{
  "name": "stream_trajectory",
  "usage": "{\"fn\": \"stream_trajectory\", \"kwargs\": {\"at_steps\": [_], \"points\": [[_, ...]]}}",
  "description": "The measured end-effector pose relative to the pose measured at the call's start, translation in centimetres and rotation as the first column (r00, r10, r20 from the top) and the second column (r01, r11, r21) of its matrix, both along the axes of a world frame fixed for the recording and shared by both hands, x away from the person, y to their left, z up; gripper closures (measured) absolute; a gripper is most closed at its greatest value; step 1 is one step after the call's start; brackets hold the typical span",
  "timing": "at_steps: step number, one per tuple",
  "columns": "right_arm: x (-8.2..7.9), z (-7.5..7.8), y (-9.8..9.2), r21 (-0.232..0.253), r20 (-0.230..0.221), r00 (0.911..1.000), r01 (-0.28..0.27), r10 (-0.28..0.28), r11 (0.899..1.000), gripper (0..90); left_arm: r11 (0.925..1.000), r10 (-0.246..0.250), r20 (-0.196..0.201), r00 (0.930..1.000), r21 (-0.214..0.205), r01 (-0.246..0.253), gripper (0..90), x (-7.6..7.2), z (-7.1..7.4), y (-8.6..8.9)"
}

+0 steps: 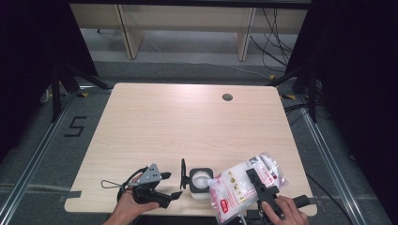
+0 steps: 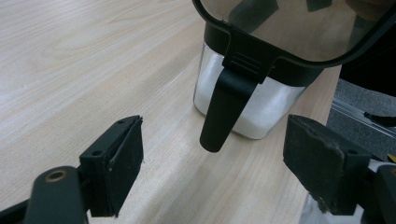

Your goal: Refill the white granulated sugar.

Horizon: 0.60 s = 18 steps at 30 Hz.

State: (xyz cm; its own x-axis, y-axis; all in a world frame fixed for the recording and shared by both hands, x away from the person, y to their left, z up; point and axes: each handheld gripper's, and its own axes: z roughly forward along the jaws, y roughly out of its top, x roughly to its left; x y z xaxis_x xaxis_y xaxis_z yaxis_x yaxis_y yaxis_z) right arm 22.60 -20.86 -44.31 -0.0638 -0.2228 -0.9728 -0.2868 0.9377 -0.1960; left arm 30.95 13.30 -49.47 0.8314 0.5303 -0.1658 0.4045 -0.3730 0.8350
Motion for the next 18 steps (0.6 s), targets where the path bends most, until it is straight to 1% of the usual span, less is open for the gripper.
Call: {"fn": "stream_trajectory", "kwargs": {"at_steps": [1, 2, 3, 4, 5, 6, 8, 9, 10, 12, 13, 15, 17, 18], "points": [[-0.07, 0.04, 0.05, -0.005, -0.006, 0.9999, 0.010, -0.010, 1.000, 56.9, 1.0000, 0.000, 0.002, 1.0000, -0.001, 0.000, 19.8, -0.02, -0.02, 0.00], [-0.03, -0.20, -0.02, 0.015, -0.010, 0.9999, 0.009, -0.009, 1.000, 56.9, 1.0000, 0.000, 0.002, 1.0000, -0.001, 0.000, 19.8, -0.02, -0.02, 0.00], [0.00, -0.17, 0.01, 0.003, 0.004, 1.0000, -0.003, 0.003, 1.000, 57.0, 1.0000, 0.000, 0.001, 1.0000, 0.002, 0.000, 19.8, -0.05, 0.00, 0.02], [0.04, -0.18, 0.00, 0.005, 0.002, 1.0000, -0.005, 0.005, 1.000, 57.0, 0.9999, 0.005, -0.002, 1.0000, -0.010, -0.005, 19.8, -0.08, -0.02, -0.06], [0.01, -0.10, 0.01, -0.001, -0.009, 0.9999, 0.004, -0.004, 1.000, 57.0, 1.0000, 0.002, -0.005, 1.0000, -0.007, -0.002, 19.8, -0.06, 0.02, -0.03], [0.01, -0.10, 0.00, 0.002, -0.009, 1.0000, 0.003, -0.003, 1.000, 57.0, 1.0000, 0.005, -0.004, 1.0000, -0.004, -0.005, 19.8, -0.09, 0.03, -0.03], [0.00, -0.08, -0.01, 0.001, -0.003, 1.0000, 0.002, -0.002, 1.000, 57.0, 1.0000, 0.005, -0.001, 1.0000, -0.006, -0.005, 19.8, -0.08, -0.02, -0.04], [0.07, 0.01, -0.01, -0.006, 0.009, 0.9999, -0.013, 0.013, 1.000, 57.0, 1.0000, 0.001, 0.001, 1.0000, -0.001, -0.001, 19.8, -0.03, 0.00, 0.01], [0.03, -0.01, -0.03, -0.001, -0.008, 1.0000, 0.006, -0.006, 1.000, 57.0, 1.0000, 0.002, 0.000, 1.0000, -0.002, -0.002, 19.8, -0.03, 0.00, 0.01], [0.02, -0.01, -0.03, -0.003, -0.007, 1.0000, 0.004, -0.004, 1.000, 57.0, 1.0000, 0.006, -0.002, 1.0000, -0.006, -0.006, 19.8, -0.09, 0.00, -0.04], [0.02, 0.00, -0.03, -0.004, -0.007, 1.0000, 0.003, -0.003, 1.000, 57.0, 1.0000, -0.002, 0.003, 1.0000, 0.003, 0.002, 19.8, -0.03, 0.00, 0.03], [0.04, -0.02, -0.03, -0.003, -0.008, 1.0000, 0.003, -0.003, 1.000, 57.0, 1.0000, 0.001, 0.001, 1.0000, -0.002, -0.001, 19.8, -0.02, -0.02, 0.00], [0.07, 0.02, 0.01, -0.009, 0.006, 0.9999, -0.010, 0.011, 1.000, 57.0, 1.0000, 0.002, -0.004, 1.0000, -0.007, -0.002, 19.8, -0.08, 0.02, -0.03], [0.04, -0.03, -0.03, -0.005, -0.008, 1.0000, 0.000, 0.000, 1.000, 57.0, 1.0000, 0.002, -0.004, 1.0000, -0.007, -0.002, 19.8, -0.08, 0.02, -0.03]]}}
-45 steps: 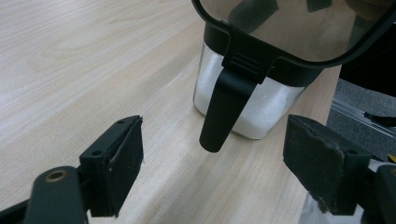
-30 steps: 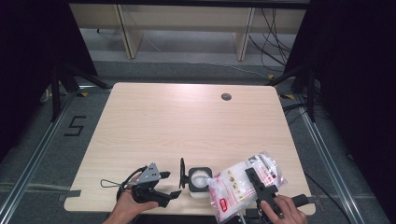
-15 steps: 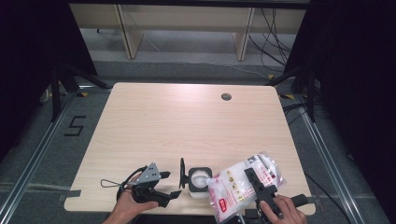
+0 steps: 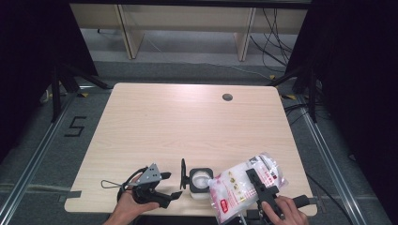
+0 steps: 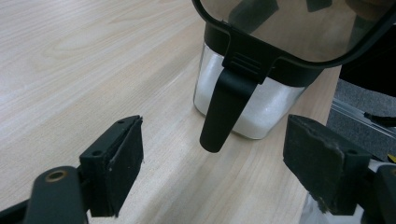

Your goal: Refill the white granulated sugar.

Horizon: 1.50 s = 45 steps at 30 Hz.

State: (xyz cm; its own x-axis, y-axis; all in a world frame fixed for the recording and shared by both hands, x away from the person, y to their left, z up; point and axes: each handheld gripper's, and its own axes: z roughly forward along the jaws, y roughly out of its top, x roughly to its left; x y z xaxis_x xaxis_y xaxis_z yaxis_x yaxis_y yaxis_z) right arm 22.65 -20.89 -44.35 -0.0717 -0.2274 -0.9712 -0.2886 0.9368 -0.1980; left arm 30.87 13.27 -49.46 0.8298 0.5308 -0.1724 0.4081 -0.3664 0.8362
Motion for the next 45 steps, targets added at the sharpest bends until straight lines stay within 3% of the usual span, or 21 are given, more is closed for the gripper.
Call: {"fn": "stream_trajectory", "kwargs": {"at_steps": [8, 9, 10, 14, 16, 17, 19, 20, 21, 22, 24, 25, 27, 28, 29, 34, 35, 37, 38, 39, 45], "points": [[0.1, 0.0, -0.2, 0.023, 0.007, 1.0000, -0.006, 0.006, 1.000, 57.1, 1.0000, 0.008, -0.006, 1.0000, 0.000, -0.008, 19.8, 0.0, 0.0, 0.0], [0.3, 0.2, -0.1, -0.013, 0.026, 0.9992, -0.029, 0.029, 1.000, 57.1, 0.9999, 0.010, -0.002, 0.9999, 0.000, -0.010, 19.8, -0.1, 0.0, 0.0], [0.1, -0.1, -0.2, 0.018, 0.002, 1.0000, -0.005, 0.005, 1.000, 57.1, 1.0000, 0.009, -0.002, 1.0000, 0.000, -0.009, 19.8, -0.1, 0.0, 0.0], [0.0, 0.0, -0.2, 0.042, -0.041, 0.9987, 0.032, -0.030, 0.999, 57.2, 1.0000, 0.010, -0.002, 0.9999, -0.001, -0.010, 19.8, 0.0, 0.0, 0.0], [0.2, -0.1, -0.3, 0.064, -0.022, 0.9997, -0.005, 0.006, 0.998, 57.3, 1.0000, 0.004, 0.002, 1.0000, 0.008, -0.004, 19.8, -0.1, 0.1, 0.1], [0.2, 0.1, -0.2, 0.046, -0.046, 0.9988, 0.016, -0.014, 0.999, 57.4, 1.0000, 0.008, 0.000, 1.0000, 0.003, -0.008, 19.8, -0.1, 0.0, 0.0], [0.3, 0.0, -0.4, 0.091, -0.052, 0.9986, 0.005, 0.000, 0.996, 57.4, 1.0000, 0.008, 0.003, 1.0000, 0.001, -0.008, 19.9, 0.0, 0.0, 0.0], [0.2, 0.2, -0.5, 0.082, -0.065, 0.9975, 0.033, -0.028, 0.996, 57.5, 1.0000, 0.005, 0.000, 1.0000, 0.007, -0.005, 19.8, 0.0, 0.1, 0.1], [0.5, -0.3, -0.7, 0.136, -0.057, 0.9983, -0.001, 0.009, 0.991, 57.5, 1.0000, 0.001, -0.002, 1.0000, 0.003, -0.001, 19.8, 0.0, 0.0, 0.1], [0.3, 0.1, -0.6, 0.091, -0.082, 0.9962, 0.036, -0.028, 0.995, 57.6, 1.0000, 0.002, -0.002, 1.0000, 0.004, -0.002, 19.8, 0.0, 0.0, 0.1], [0.6, 0.0, -0.8, 0.112, -0.093, 0.9954, 0.031, -0.021, 0.993, 57.7, 1.0000, 0.008, 0.003, 1.0000, 0.000, -0.008, 19.8, 0.0, 0.0, 0.0], [0.4, -0.6, -1.0, 0.181, -0.132, 0.9896, 0.082, -0.058, 0.980, 57.7, 1.0000, 0.001, -0.002, 1.0000, 0.003, -0.001, 19.8, 0.0, 0.1, 0.1], [0.7, 0.0, -1.0, 0.111, -0.101, 0.9949, 0.020, -0.009, 0.994, 57.8, 1.0000, 0.003, -0.003, 1.0000, 0.002, -0.003, 19.8, 0.0, 0.1, 0.1], [0.5, -0.4, -1.2, 0.175, -0.127, 0.9911, 0.060, -0.038, 0.983, 57.8, 1.0000, 0.003, 0.001, 1.0000, 0.004, -0.003, 19.8, 0.0, 0.1, 0.1], [0.6, -0.1, -1.1, 0.140, -0.113, 0.9933, 0.041, -0.025, 0.989, 57.9, 1.0000, -0.002, 0.009, 1.0000, 0.008, 0.002, 19.8, 0.1, 0.1, 0.1], [0.7, -0.1, -1.2, 0.143, -0.117, 0.9929, 0.041, -0.025, 0.989, 57.9, 1.0000, 0.005, 0.000, 1.0000, 0.002, -0.005, 19.8, 0.0, 0.1, 0.1], [0.6, -0.4, -1.3, 0.184, -0.132, 0.9906, 0.060, -0.036, 0.981, 58.0, 1.0000, 0.003, 0.003, 1.0000, 0.004, -0.003, 19.8, 0.0, 0.1, 0.1], [0.7, -0.1, -1.3, 0.160, -0.125, 0.9919, 0.044, -0.024, 0.986, 58.0, 1.0000, 0.004, 0.001, 1.0000, 0.008, -0.004, 19.8, 0.0, 0.1, 0.1], [0.7, -0.6, -1.5, 0.230, -0.150, 0.9882, 0.064, -0.030, 0.971, 58.0, 1.0000, 0.004, -0.002, 1.0000, 0.003, -0.004, 19.8, 0.0, 0.1, 0.1], [0.8, -0.2, -1.4, 0.188, -0.144, 0.9894, 0.047, -0.020, 0.981, 57.9, 1.0000, 0.004, 0.003, 1.0000, 0.005, -0.004, 19.9, 0.0, 0.1, 0.1], [1.1, -0.2, -1.6, 0.225, -0.170, 0.9855, 0.044, -0.006, 0.973, 58.4, 0.9999, 0.004, 0.003, 1.0000, 0.009, -0.004, 19.9, 0.0, 0.1, 0.2]]}}
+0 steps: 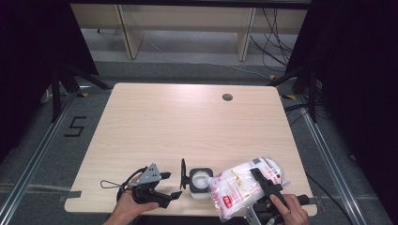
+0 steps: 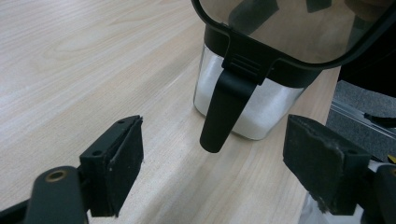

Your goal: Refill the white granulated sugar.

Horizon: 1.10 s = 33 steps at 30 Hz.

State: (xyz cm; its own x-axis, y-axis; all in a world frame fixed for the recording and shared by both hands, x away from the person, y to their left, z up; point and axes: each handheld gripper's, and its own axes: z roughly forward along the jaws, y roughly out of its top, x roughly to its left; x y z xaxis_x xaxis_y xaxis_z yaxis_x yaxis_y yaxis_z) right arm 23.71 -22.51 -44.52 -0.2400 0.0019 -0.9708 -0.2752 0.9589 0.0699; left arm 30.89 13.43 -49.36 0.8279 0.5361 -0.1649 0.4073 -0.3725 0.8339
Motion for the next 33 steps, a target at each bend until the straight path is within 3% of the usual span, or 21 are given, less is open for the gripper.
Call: {"fn": "stream_trajectory", "kwargs": {"at_steps": [2, 3, 4, 6, 7, 9, 10, 16, 17, 19, 20, 21, 23, 24, 25, 26, 27, 28, 29, 30, 33], "points": [[0.0, -0.1, 0.0, 0.006, -0.009, 1.0000, 0.001, -0.001, 1.000, 58.5, 1.0000, 0.003, 0.002, 1.0000, -0.003, -0.003, 19.9, 0.0, 0.0, 0.0], [0.0, -0.4, -0.2, 0.056, -0.037, 0.9992, 0.018, -0.016, 0.998, 58.6, 1.0000, 0.001, -0.001, 1.0000, -0.009, -0.001, 19.9, -0.1, 0.0, 0.0], [0.0, -0.4, -0.2, 0.067, -0.048, 0.9985, 0.030, -0.027, 0.997, 58.8, 1.0000, -0.002, 0.003, 1.0000, -0.006, 0.002, 19.9, 0.0, 0.0, 0.0], [0.1, -0.3, -0.2, 0.058, -0.036, 0.9993, 0.013, -0.011, 0.998, 59.0, 0.9998, -0.017, 0.023, 0.9996, 0.000, 0.017, 19.9, 0.1, 0.0, 0.0], [0.2, 0.0, -0.3, 0.027, -0.025, 0.9997, -0.004, 0.005, 1.000, 59.3, 0.9999, -0.010, 0.011, 0.9999, -0.003, 0.010, 19.9, 0.0, 0.0, 0.0], [0.1, -0.3, -0.4, 0.075, -0.047, 0.9987, 0.020, -0.016, 0.997, 59.4, 1.0000, 0.002, 0.000, 1.0000, -0.009, -0.002, 19.9, -0.1, 0.0, 0.0], [0.2, 0.1, -0.4, 0.029, -0.025, 0.9996, -0.009, 0.010, 1.000, 59.4, 1.0000, 0.003, 0.001, 1.0000, -0.009, -0.003, 19.9, -0.1, 0.0, 0.0], [0.2, 0.1, -0.5, 0.045, -0.036, 0.9993, -0.008, 0.009, 0.999, 59.7, 1.0000, -0.009, 0.015, 0.9998, 0.004, 0.009, 19.9, 0.1, 0.0, 0.0], [0.0, -0.5, -0.5, 0.129, -0.080, 0.9964, 0.039, -0.028, 0.991, 60.0, 1.0000, 0.002, 0.001, 1.0000, -0.009, -0.002, 19.9, -0.1, 0.0, -0.1], [0.4, 0.1, -0.5, 0.069, -0.060, 0.9980, -0.014, 0.018, 0.997, 60.1, 1.0000, 0.001, 0.001, 1.0000, -0.006, -0.001, 19.9, -0.1, 0.0, -0.1], [0.6, 0.1, -0.6, 0.078, -0.071, 0.9971, -0.021, 0.027, 0.997, 60.2, 1.0000, 0.001, 0.001, 1.0000, -0.007, -0.001, 19.9, -0.1, 0.0, -0.1], [0.4, -0.4, -0.8, 0.165, -0.116, 0.9932, 0.026, -0.007, 0.986, 60.3, 1.0000, 0.003, 0.001, 1.0000, -0.008, -0.003, 20.0, -0.1, 0.0, -0.1], [0.7, -0.4, -1.1, 0.192, -0.132, 0.9912, 0.028, -0.002, 0.981, 60.8, 1.0000, 0.001, -0.003, 1.0000, -0.005, -0.001, 19.9, 0.0, 0.0, -0.1], [0.8, -0.3, -1.2, 0.194, -0.142, 0.9899, 0.028, -0.001, 0.981, 60.9, 1.0000, -0.001, -0.003, 1.0000, -0.005, 0.001, 20.0, -0.1, 0.0, -0.1], [1.2, 0.2, -1.3, 0.151, -0.119, 0.9924, -0.012, 0.031, 0.988, 61.1, 1.0000, -0.001, -0.002, 1.0000, -0.001, 0.001, 19.9, -0.1, 0.0, -0.1], [1.1, -0.1, -1.6, 0.225, -0.161, 0.9870, 0.032, 0.005, 0.974, 61.3, 0.9999, 0.006, -0.002, 1.0000, -0.009, -0.006, 19.9, -0.1, 0.0, -0.2], [1.3, 0.2, -1.7, 0.211, -0.162, 0.9866, 0.020, 0.015, 0.977, 61.5, 1.0000, 0.006, -0.006, 1.0000, -0.004, -0.006, 19.9, -0.1, 0.0, -0.2], [1.6, 0.1, -1.9, 0.238, -0.174, 0.9846, 0.022, 0.021, 0.971, 61.8, 1.0000, 0.006, -0.006, 1.0000, -0.004, -0.006, 19.9, -0.1, 0.0, -0.2], [1.6, -0.2, -2.1, 0.313, -0.225, 0.9742, 0.064, 0.008, 0.948, 62.1, 1.0000, 0.003, 0.001, 1.0000, -0.007, -0.003, 20.0, -0.1, 0.0, -0.2], [1.9, -0.1, -2.3, 0.325, -0.234, 0.9721, 0.057, 0.021, 0.944, 62.6, 1.0000, -0.002, -0.002, 1.0000, -0.005, 0.002, 20.0, -0.1, 0.0, -0.1], [2.5, -0.1, -2.6, 0.386, -0.276, 0.9606, 0.082, 0.031, 0.919, 63.3, 1.0000, 0.000, 0.000, 1.0000, 0.002, 0.000, 20.0, 0.0, 0.0, 0.0]]}}
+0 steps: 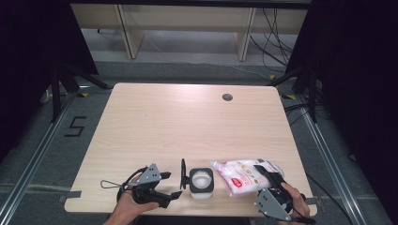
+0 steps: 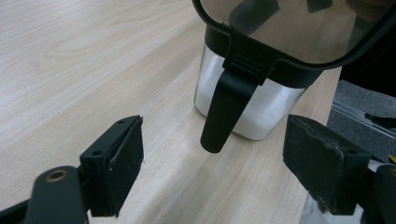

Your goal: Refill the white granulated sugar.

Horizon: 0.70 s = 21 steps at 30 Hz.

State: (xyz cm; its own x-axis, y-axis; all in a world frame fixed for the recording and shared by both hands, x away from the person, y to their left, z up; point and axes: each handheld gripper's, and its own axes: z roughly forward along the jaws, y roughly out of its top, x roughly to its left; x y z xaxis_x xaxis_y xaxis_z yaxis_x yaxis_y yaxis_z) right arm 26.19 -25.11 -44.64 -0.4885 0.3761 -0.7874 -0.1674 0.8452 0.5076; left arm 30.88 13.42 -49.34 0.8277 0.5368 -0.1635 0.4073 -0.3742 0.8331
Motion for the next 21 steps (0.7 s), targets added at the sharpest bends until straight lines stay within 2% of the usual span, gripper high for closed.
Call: {"fn": "stream_trajectory", "kwargs": {"at_steps": [1, 3, 5, 6, 8, 10, 11, 13, 15, 16, 18, 19, 20, 21], "points": [[0.2, 0.0, -0.1, 0.026, -0.009, 0.9999, 0.005, -0.005, 1.000, 63.5, 0.9999, 0.003, 0.002, 1.0000, -0.010, -0.003, 20.0, 0.0, 0.0, -0.1], [0.6, -0.1, -0.3, 0.097, -0.056, 0.9983, 0.021, -0.016, 0.995, 64.0, 0.9999, 0.003, 0.001, 1.0000, -0.011, -0.003, 20.0, 0.0, 0.0, -0.1], [1.0, -0.2, -0.5, 0.142, -0.087, 0.9960, 0.035, -0.023, 0.989, 64.5, 1.0000, 0.001, -0.001, 1.0000, -0.002, -0.001, 20.0, 0.0, 0.0, 0.0], [1.0, -0.2, -0.5, 0.142, -0.087, 0.9960, 0.035, -0.023, 0.989, 64.5, 1.0000, 0.001, -0.001, 1.0000, -0.002, -0.001, 20.0, 0.0, 0.0, 0.0], [1.9, -0.5, -0.7, 0.176, -0.107, 0.9941, 0.037, -0.018, 0.984, 65.3, 1.0000, 0.002, 0.002, 1.0000, -0.007, -0.002, 20.1, 0.0, 0.0, -0.1], [2.5, -0.6, -0.8, 0.215, -0.134, 0.9909, 0.043, -0.015, 0.976, 65.6, 1.0000, 0.004, 0.002, 1.0000, -0.006, -0.004, 20.1, 0.0, 0.0, 0.0], [2.8, -0.7, -1.0, 0.230, -0.134, 0.9910, 0.041, -0.010, 0.972, 65.8, 1.0000, 0.004, 0.002, 1.0000, -0.006, -0.004, 20.1, 0.0, 0.0, 0.0], [3.4, -0.9, -1.1, 0.262, -0.167, 0.9858, 0.057, -0.013, 0.963, 66.1, 1.0000, -0.007, 0.012, 0.9999, -0.004, 0.007, 20.1, 0.1, 0.0, 0.0], [4.1, -1.1, -1.2, 0.295, -0.179, 0.9838, 0.063, -0.009, 0.953, 66.5, 0.9999, -0.002, 0.006, 1.0000, -0.010, 0.002, 20.1, 0.1, 0.0, 0.0], [4.5, -1.2, -1.2, 0.300, -0.188, 0.9822, 0.064, -0.007, 0.952, 66.7, 0.9999, -0.001, 0.006, 1.0000, -0.010, 0.001, 20.1, 0.1, 0.0, 0.0], [5.1, -1.4, -1.3, 0.332, -0.204, 0.9788, 0.076, -0.008, 0.940, 67.1, 0.9999, -0.004, 0.009, 1.0000, -0.009, 0.004, 20.1, 0.1, 0.0, 0.0], [5.4, -1.4, -1.3, 0.334, -0.204, 0.9789, 0.074, -0.004, 0.940, 67.2, 0.9999, -0.014, 0.016, 0.9998, 0.010, 0.014, 20.1, 0.2, 0.0, 0.1], [5.7, -1.5, -1.2, 0.339, -0.208, 0.9781, 0.079, -0.007, 0.937, 67.2, 0.9999, -0.014, 0.016, 0.9998, 0.010, 0.014, 20.1, 0.2, 0.0, 0.1], [6.0, -1.6, -1.2, 0.341, -0.213, 0.9770, 0.074, 0.001, 0.937, 67.3, 0.9999, 0.003, 0.000, 1.0000, -0.014, -0.003, 20.1, 0.1, -0.2, 0.0]]}}
